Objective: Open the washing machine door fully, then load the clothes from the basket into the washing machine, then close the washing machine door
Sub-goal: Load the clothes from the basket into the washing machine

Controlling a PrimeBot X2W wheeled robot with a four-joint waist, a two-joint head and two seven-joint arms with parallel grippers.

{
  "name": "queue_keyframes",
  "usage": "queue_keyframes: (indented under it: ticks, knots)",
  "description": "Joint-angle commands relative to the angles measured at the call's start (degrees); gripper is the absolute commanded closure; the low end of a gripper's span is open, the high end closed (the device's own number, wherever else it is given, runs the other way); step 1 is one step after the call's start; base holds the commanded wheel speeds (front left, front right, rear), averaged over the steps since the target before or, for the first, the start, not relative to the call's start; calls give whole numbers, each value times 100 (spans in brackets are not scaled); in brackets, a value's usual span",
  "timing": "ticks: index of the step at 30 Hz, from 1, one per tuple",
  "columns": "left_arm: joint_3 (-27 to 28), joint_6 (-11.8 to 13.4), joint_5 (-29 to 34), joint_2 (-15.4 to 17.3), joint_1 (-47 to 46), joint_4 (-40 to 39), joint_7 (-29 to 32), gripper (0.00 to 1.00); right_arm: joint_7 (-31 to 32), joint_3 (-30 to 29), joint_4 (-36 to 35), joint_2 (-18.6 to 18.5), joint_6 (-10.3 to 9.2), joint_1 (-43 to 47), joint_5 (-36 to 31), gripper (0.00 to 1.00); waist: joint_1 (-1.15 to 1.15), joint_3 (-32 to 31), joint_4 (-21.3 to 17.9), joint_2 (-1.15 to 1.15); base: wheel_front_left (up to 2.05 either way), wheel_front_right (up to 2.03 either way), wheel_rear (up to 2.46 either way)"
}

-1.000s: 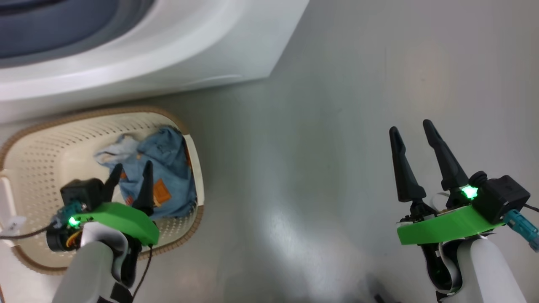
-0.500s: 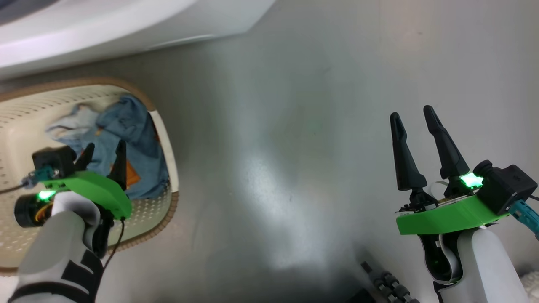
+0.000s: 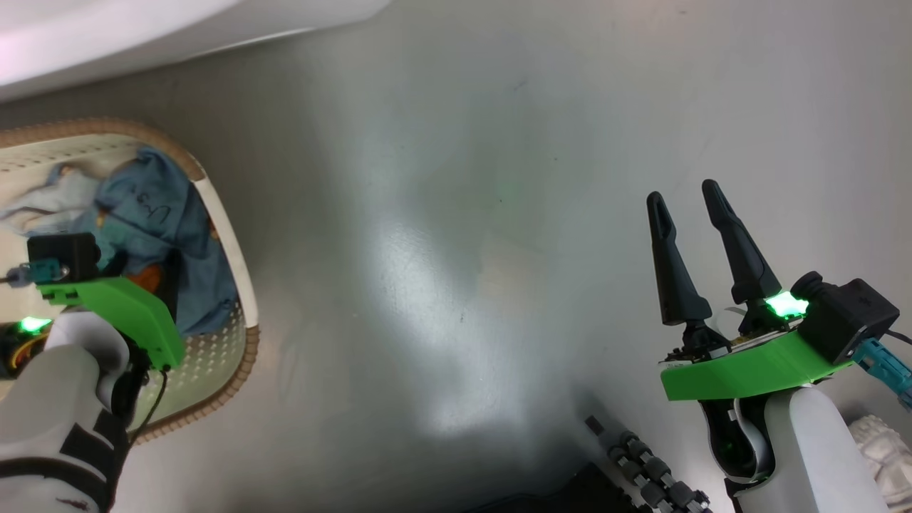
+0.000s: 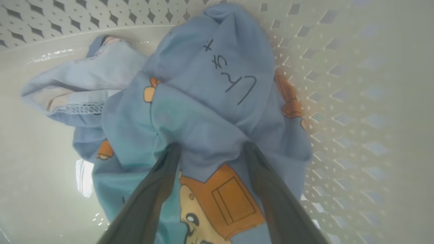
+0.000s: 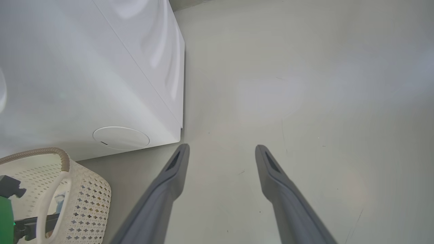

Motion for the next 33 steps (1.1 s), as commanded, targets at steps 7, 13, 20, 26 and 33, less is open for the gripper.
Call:
queue_keyframes:
  ticks: [7, 13, 20, 26, 33]
  knots:
    - [-169, -9, 98, 257, -299, 378, 60, 0, -27, 141, -127, 3, 9, 173, 1, 0, 0, 179, -91, 0, 0, 0, 0]
    - [-329, 169, 249, 272, -656, 689, 206, 0, -27, 143, -196, 3, 9, 184, -46, 0, 0, 310, -111, 0, 0, 0, 0]
    - [-365, 384, 234, 266, -853, 885, 428, 100, -27, 144, -206, 3, 9, 206, -51, 0, 0, 367, -135, 0, 0, 0, 0]
    - [-165, 236, -57, 169, -799, 916, 274, 100, -27, 123, -184, 3, 9, 184, -57, 0, 0, 291, -74, 0, 0, 0, 0]
    - [-102, 133, -220, 17, -541, 943, -189, 100, -27, 4, -169, 3, 9, 124, -176, 0, 0, -59, 125, 0, 0, 0, 0]
